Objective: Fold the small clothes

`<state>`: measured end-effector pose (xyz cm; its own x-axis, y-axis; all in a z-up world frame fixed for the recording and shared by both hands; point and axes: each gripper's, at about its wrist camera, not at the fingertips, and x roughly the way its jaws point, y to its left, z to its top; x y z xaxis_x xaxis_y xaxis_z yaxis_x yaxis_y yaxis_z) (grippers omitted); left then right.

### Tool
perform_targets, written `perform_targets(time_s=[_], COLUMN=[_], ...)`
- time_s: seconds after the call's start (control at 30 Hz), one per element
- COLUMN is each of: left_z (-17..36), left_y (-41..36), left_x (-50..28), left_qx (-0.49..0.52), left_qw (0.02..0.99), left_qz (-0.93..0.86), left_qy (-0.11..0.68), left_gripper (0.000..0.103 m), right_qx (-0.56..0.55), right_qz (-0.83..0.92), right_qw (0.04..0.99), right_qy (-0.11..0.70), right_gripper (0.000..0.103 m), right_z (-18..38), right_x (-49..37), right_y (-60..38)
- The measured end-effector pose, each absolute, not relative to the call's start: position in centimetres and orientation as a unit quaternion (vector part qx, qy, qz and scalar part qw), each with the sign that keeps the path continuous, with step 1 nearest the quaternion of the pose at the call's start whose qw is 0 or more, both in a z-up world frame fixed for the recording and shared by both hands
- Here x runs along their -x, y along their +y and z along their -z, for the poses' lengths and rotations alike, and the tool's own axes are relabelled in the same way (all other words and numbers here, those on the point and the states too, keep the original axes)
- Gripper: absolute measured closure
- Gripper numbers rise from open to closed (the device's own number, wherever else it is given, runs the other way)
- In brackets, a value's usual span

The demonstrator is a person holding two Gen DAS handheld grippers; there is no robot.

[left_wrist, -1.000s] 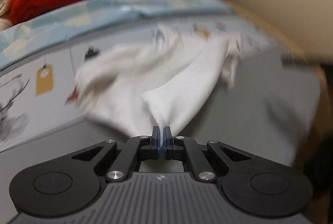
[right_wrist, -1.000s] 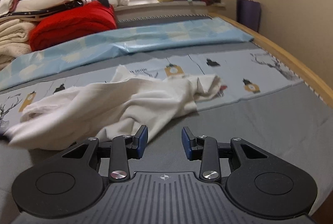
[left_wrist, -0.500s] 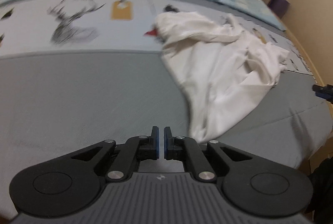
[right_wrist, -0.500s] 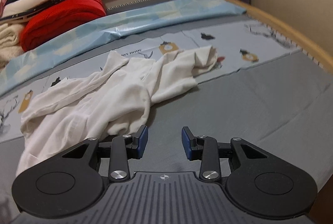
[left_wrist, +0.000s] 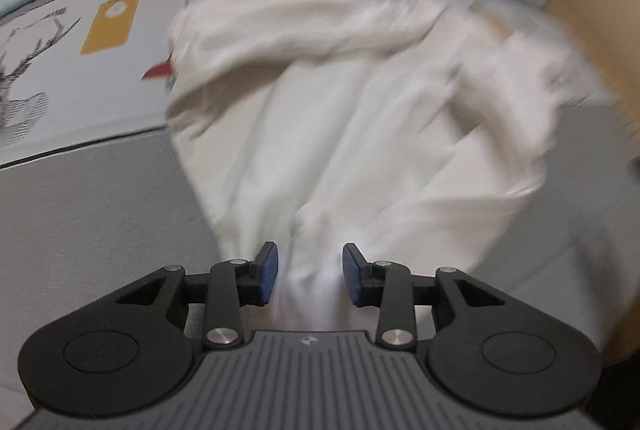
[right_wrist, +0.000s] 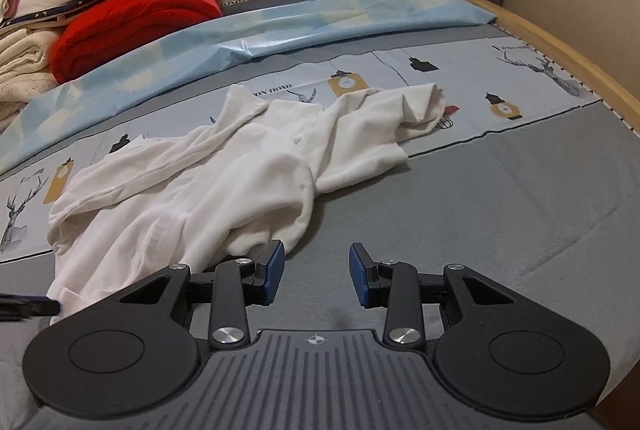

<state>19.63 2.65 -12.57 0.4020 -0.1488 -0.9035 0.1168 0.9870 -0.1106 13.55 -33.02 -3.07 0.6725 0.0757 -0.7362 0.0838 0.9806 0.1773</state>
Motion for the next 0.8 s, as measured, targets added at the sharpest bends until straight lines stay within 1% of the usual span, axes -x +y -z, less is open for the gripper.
perform_targets(time_s=[0.03,0.07,0.1,0.3,0.4,0.5,0.6,0.63,0.67,0.8], left_z=[12.8,12.8,12.5,8.4,6.3,6.7,8.5,9.1,9.6,9.3], left_y=[2.6,2.6,2.5,4.0,5.0,7.0,10.3,11.5,12.5,15.3], left_x=[-19.8,-19.8,-19.7,-15.3,-10.9,-6.5,-2.9,-2.2,-1.7,-1.3], left_qx=[0.012,0.018,0.022,0.015,-0.026,-0.07,-0.106,-0.11,-0.108,-0.044], left_qw=[0.836,0.839,0.843,0.875,0.875,0.844,0.817,0.812,0.809,0.82], left_qz=[0.079,0.087,0.097,0.182,0.263,0.323,0.322,0.31,0.298,0.277], left_qy=[0.542,0.537,0.528,0.448,0.406,0.422,0.467,0.483,0.495,0.498], left_gripper=[0.07,0.09,0.097,0.098,0.098,0.099,0.099,0.101,0.103,0.101], right_qx=[-0.099,-0.099,-0.099,-0.119,-0.143,-0.152,-0.154,-0.154,-0.155,-0.167], right_qz=[0.002,0.003,0.005,0.023,0.031,0.04,0.045,0.048,0.049,0.045], right_qw=[0.909,0.909,0.909,0.906,0.9,0.897,0.9,0.9,0.9,0.894], right_qy=[0.405,0.404,0.404,0.407,0.41,0.412,0.405,0.404,0.405,0.413], right_gripper=[0.065,0.065,0.065,0.065,0.065,0.065,0.065,0.065,0.065,0.065], right_z=[3.0,3.0,2.9,3.0,3.4,3.6,3.4,3.4,3.4,3.7], right_x=[-13.6,-13.5,-13.5,-13.3,-13.2,-13.0,-12.8,-12.8,-12.9,-13.4], right_y=[-33.4,-33.7,-34.0,-35.8,-36.0,-35.5,-35.0,-34.8,-34.6,-33.8])
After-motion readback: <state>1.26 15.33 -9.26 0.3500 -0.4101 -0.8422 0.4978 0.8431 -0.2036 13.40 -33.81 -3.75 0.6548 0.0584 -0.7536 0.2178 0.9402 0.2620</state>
